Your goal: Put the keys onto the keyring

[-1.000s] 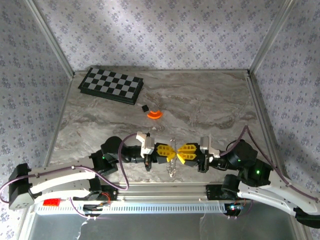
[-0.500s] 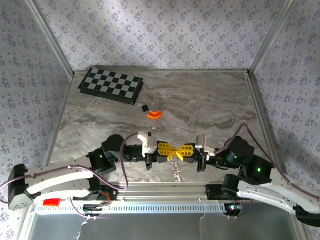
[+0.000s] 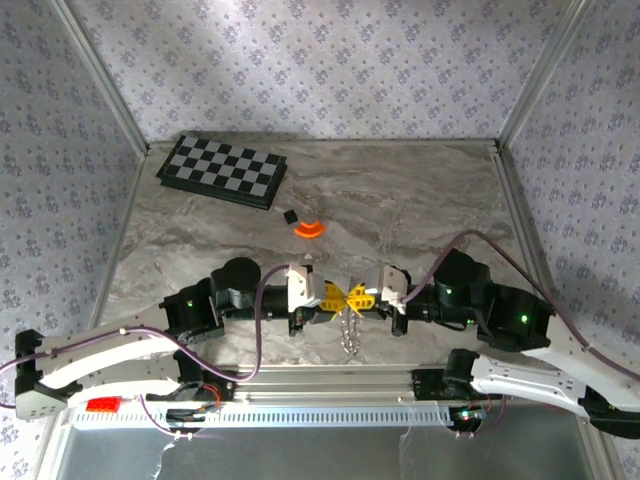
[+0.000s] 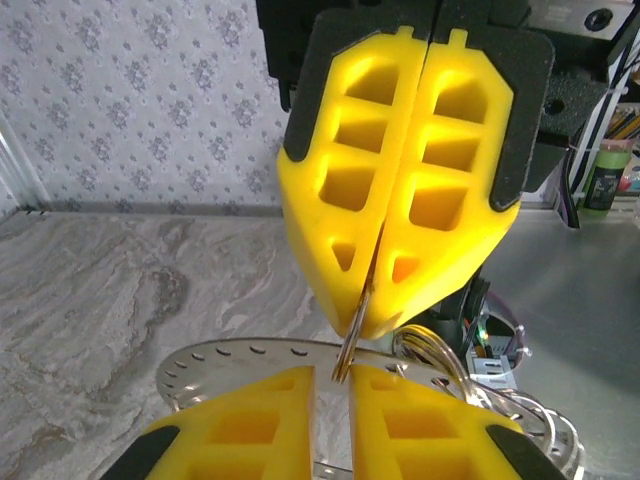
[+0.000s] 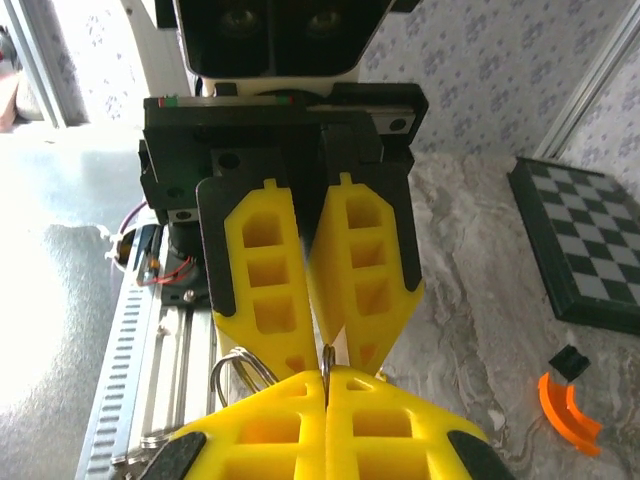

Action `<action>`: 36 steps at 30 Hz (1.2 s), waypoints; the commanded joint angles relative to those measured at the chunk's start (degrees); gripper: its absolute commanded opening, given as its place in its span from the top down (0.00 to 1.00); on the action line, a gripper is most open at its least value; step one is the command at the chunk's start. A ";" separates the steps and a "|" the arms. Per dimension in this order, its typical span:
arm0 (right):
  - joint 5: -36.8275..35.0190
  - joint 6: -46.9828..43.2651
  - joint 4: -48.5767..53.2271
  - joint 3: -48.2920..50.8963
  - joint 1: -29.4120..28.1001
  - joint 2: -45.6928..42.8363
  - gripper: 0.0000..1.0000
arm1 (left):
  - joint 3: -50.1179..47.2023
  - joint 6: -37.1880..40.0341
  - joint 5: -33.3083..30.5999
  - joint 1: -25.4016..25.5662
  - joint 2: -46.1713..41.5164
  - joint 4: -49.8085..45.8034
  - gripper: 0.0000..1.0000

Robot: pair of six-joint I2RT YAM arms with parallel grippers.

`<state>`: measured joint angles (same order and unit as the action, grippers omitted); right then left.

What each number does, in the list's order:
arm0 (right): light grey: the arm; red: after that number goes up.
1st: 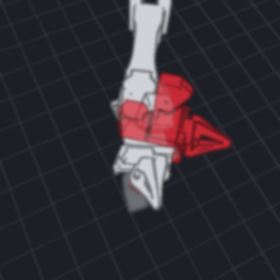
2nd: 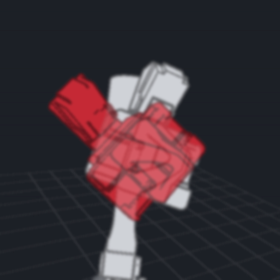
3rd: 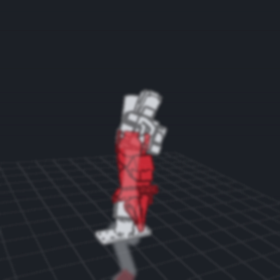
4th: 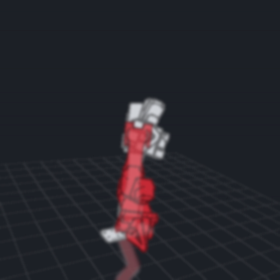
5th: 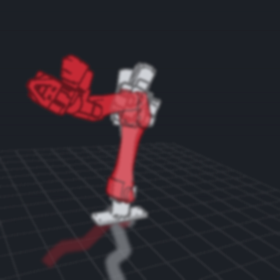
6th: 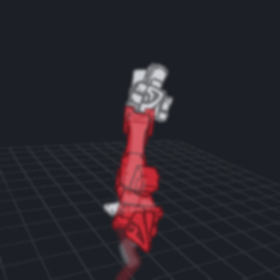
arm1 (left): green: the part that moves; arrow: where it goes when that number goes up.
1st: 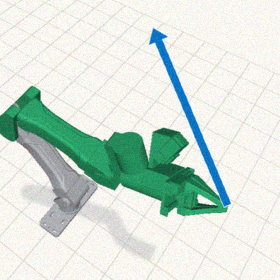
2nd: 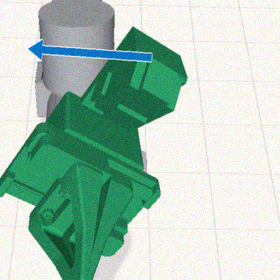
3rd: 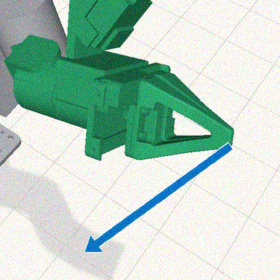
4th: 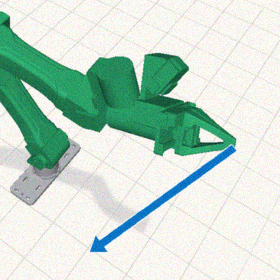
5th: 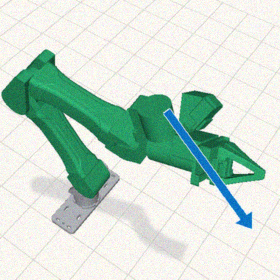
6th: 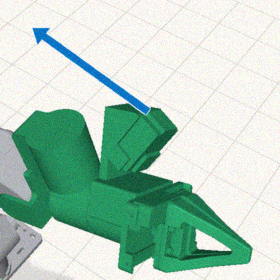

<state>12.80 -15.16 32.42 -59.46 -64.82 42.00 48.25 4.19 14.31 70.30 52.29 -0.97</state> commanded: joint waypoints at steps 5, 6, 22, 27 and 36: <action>-0.90 -3.29 6.63 -5.34 -1.96 3.26 1.00 | 2.59 1.85 1.47 0.44 -0.82 -2.61 0.84; -1.22 -3.46 7.29 -5.85 -2.26 3.60 1.00 | 2.64 1.84 1.59 0.38 -0.96 -2.71 0.84; -3.06 -1.83 5.36 -5.67 -5.62 2.17 0.90 | 0.64 0.57 2.88 0.44 -3.39 1.76 1.00; -4.70 3.40 -8.68 3.63 -5.67 -7.10 0.59 | -2.61 -1.73 7.07 0.44 -5.55 10.09 1.00; -2.26 9.46 -21.87 11.46 -5.57 -12.13 0.61 | -5.07 -5.10 11.18 0.37 -3.45 22.89 1.00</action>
<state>9.21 -8.82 17.04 -48.77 -70.17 29.91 42.87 0.73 22.94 70.57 48.62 13.47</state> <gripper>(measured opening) 0.394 0.047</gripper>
